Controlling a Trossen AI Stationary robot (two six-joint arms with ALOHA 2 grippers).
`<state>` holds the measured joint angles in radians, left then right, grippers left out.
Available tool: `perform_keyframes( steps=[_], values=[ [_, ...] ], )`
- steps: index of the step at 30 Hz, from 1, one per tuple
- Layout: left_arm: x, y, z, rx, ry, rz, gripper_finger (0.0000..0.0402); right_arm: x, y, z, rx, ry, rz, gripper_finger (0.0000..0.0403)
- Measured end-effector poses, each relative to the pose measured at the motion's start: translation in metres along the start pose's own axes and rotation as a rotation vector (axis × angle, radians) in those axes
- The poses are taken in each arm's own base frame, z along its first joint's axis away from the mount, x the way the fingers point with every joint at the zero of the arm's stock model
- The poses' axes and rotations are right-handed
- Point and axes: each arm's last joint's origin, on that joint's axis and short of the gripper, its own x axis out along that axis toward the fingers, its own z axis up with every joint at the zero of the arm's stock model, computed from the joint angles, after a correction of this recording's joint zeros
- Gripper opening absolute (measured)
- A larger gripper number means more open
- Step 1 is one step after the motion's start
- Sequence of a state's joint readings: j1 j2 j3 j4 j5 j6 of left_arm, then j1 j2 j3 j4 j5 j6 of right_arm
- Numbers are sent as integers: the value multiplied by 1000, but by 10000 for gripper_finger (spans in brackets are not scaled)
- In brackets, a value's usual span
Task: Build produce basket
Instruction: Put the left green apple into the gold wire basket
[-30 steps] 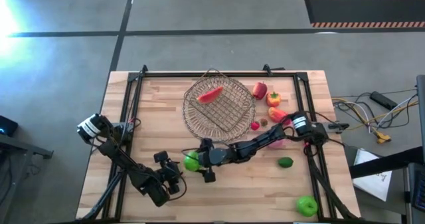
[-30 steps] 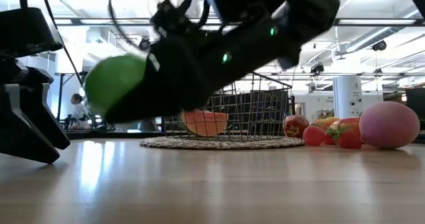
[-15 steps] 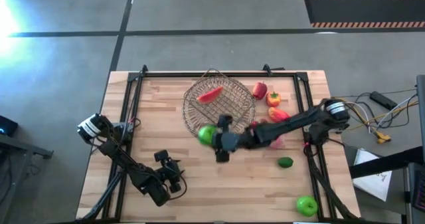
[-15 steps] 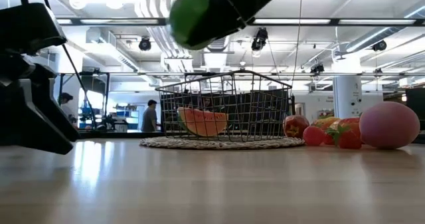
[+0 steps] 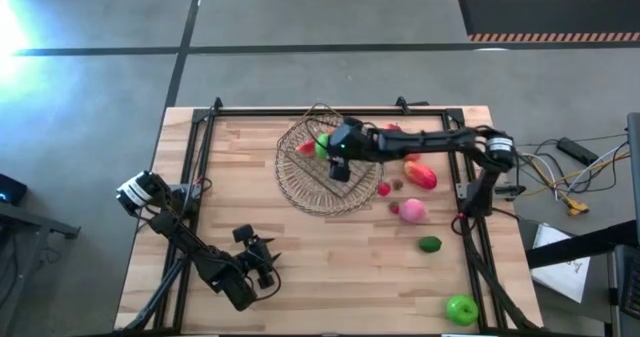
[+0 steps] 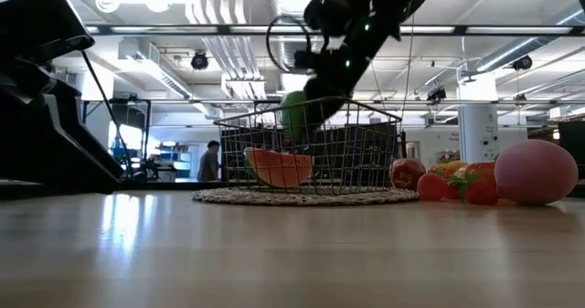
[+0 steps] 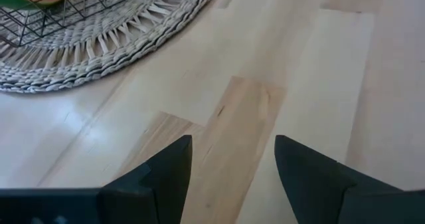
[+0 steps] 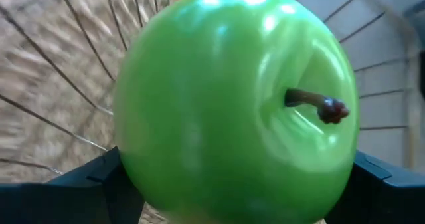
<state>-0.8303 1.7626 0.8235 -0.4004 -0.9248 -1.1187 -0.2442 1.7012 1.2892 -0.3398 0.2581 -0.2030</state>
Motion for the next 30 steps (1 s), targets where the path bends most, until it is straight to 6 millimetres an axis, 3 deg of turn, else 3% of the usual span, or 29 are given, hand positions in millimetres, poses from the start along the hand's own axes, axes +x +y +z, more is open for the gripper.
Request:
perform_keyframes(
  steps=[6,14,30],
  values=[
    [0,1,-1,2,1,2,199,30,3,-14,-26,81,14,322],
    [1,1,-1,-2,0,1,199,51,9,-26,-26,152,20,322],
    [2,1,0,-6,0,3,199,58,4,-36,28,221,10,355]
  ],
)
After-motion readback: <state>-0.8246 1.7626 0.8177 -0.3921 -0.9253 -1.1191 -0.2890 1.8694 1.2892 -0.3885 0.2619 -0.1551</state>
